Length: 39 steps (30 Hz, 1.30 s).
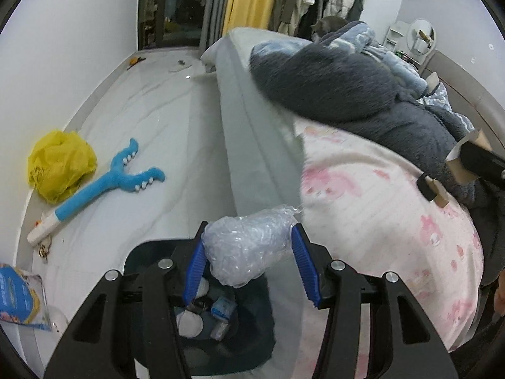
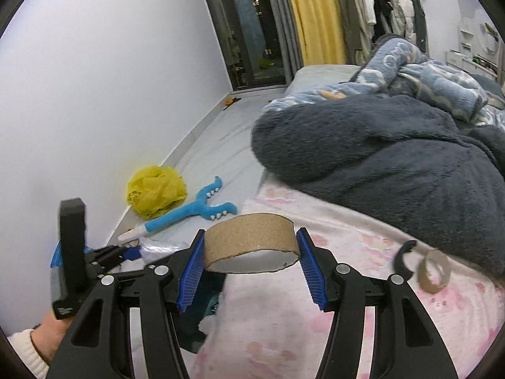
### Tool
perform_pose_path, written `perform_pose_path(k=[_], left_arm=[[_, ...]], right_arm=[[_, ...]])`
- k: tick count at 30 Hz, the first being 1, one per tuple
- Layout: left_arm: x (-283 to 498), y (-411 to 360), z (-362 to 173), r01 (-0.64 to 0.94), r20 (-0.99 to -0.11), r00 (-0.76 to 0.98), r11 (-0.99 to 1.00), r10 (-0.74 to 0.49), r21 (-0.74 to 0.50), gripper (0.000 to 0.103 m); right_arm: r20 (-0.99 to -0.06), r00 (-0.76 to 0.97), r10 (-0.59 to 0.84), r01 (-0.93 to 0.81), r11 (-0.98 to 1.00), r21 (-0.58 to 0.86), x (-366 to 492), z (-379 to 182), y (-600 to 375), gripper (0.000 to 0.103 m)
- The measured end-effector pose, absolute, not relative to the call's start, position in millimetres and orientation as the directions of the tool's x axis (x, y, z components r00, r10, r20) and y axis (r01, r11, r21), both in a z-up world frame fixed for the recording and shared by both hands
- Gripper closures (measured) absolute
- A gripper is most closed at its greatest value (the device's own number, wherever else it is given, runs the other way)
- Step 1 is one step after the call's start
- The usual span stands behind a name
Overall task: Collect trash
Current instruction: 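Lift the tape roll with the right tool while the left tool carries the bubble wrap to the bin, then open the left tool to drop the bubble wrap into the bin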
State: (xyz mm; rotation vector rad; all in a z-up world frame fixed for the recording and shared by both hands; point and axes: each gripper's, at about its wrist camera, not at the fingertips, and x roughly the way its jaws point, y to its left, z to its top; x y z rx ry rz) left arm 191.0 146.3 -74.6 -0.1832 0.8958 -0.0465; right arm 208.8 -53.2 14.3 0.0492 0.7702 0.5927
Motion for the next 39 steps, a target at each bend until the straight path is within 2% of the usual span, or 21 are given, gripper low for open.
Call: perform_pose_path(k=[6, 12, 28, 31, 35, 39], left_arm=[[185.3, 171.7, -101.5, -0.082, -0.816, 0.568, 0.979, -0.109, -0.188, 0.048], [179.0, 200.5, -130.1, -0.157, -0.846, 0.514, 0.953, -0.144, -0.258, 0.048], [159.0, 226.0, -181.6, -0.192, -0.916, 0.37, 0.952, -0.155, -0.238, 0.046], [155.9, 230.9, -181.9, -0.189, -0.915, 0.369, 0.95, -0.166, -0.248, 0.041], [150.1, 238.7, -181.8, -0.204, -0.92, 0.358, 0.948, -0.161, -0.246, 0.025], [142.2, 249.8, -175.3, -0.206, -0.912, 0.378, 0.946, -0.16, -0.252, 0.024]], right_arm=[[-0.641, 0.547, 0.539, -0.505, 0.823, 0.262, 200.0, 13.8, -30.4, 0.045], [-0.645, 0.521, 0.559, -0.533, 0.803, 0.265, 193.2, 10.0, -2.4, 0.045], [-0.673, 0.459, 0.58, -0.577, 0.771, 0.271, 192.2, -7.9, 57.7, 0.045], [-0.685, 0.441, 0.58, -0.583, 0.766, 0.273, 193.4, -14.6, 70.5, 0.045], [-0.703, 0.421, 0.573, -0.588, 0.763, 0.27, 194.3, -25.3, 83.9, 0.045], [-0.72, 0.401, 0.567, -0.588, 0.762, 0.273, 195.1, -37.5, 95.6, 0.045]])
